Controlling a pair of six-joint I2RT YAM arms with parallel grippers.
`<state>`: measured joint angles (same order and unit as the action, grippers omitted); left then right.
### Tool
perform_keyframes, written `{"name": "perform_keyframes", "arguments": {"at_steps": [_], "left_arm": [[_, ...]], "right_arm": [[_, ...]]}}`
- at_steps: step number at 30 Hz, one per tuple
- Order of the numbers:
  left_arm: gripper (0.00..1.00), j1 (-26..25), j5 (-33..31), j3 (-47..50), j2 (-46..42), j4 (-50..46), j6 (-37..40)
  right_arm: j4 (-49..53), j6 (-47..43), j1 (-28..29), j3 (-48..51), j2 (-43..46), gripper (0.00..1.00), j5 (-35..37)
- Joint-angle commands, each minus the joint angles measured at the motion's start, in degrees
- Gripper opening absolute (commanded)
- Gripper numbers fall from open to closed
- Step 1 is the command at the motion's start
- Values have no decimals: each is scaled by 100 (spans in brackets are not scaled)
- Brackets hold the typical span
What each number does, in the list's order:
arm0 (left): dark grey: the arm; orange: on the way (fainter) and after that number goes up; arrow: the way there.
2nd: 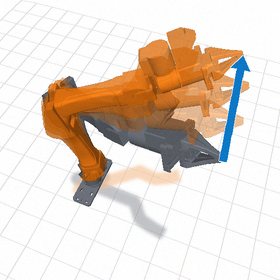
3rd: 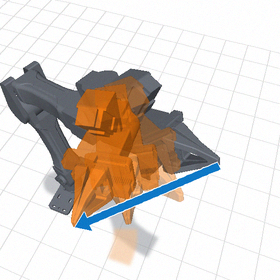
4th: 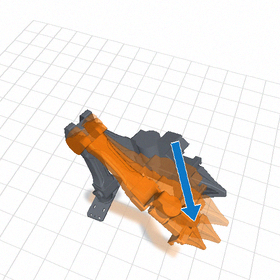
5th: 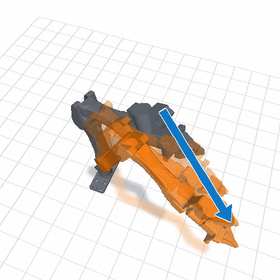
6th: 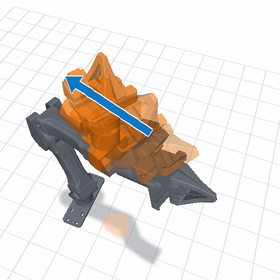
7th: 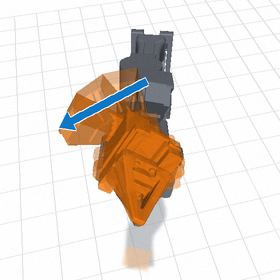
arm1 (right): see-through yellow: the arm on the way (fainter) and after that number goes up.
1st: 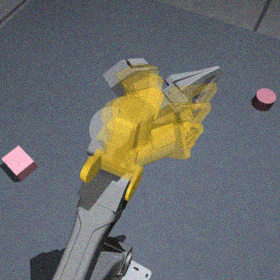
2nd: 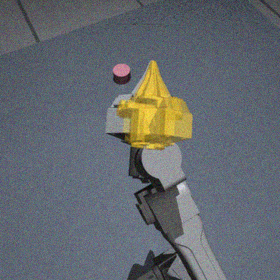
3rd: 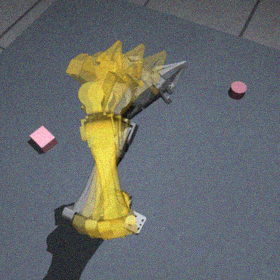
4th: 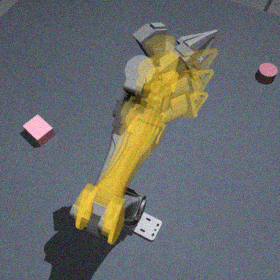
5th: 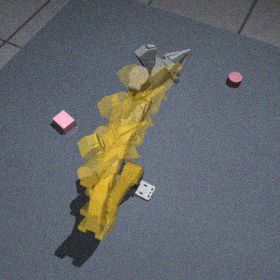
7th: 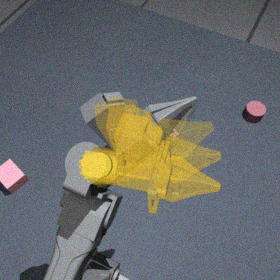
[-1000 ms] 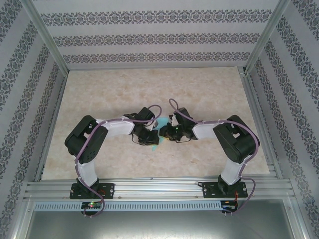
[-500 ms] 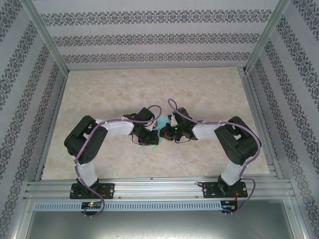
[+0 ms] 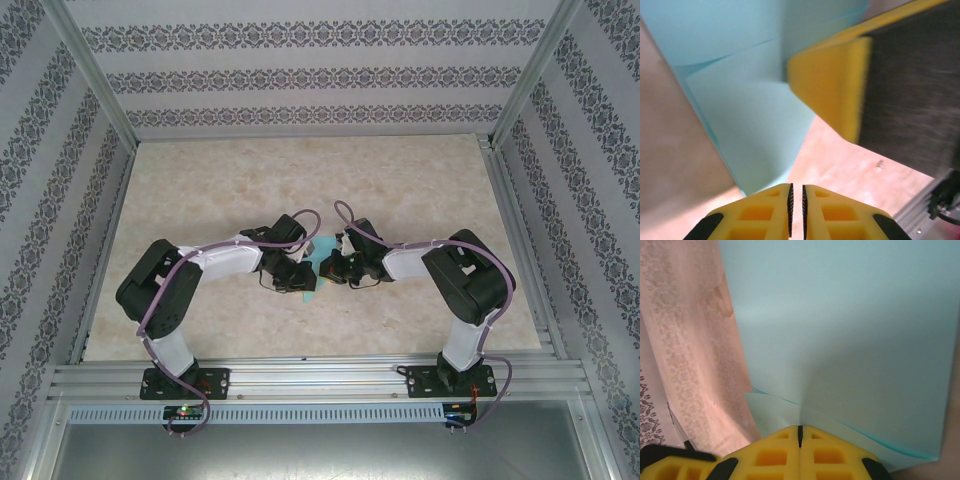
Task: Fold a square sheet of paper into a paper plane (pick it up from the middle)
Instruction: Third fold the triangle at the center of the table.
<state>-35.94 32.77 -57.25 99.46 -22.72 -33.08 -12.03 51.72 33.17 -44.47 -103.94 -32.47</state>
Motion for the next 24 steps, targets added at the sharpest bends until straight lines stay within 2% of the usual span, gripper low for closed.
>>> {"name": "perform_keyframes", "arguments": {"at_steps": [1,8,12,24], "left_arm": [[18,-22,407,-118,-138,-2,-81],[17,-20,539,-29,357,68,-115],[15,-18,220,117,555,-31,-163],[13,-5,19,1039,16,-179,-413]], "right_arm": [[359,-111,23,96,-197,3,416],[378,-127,25,70,-241,3,400],[458,-171,15,73,-242,3,417],[740,-356,-3,19,-258,4,489]]}}
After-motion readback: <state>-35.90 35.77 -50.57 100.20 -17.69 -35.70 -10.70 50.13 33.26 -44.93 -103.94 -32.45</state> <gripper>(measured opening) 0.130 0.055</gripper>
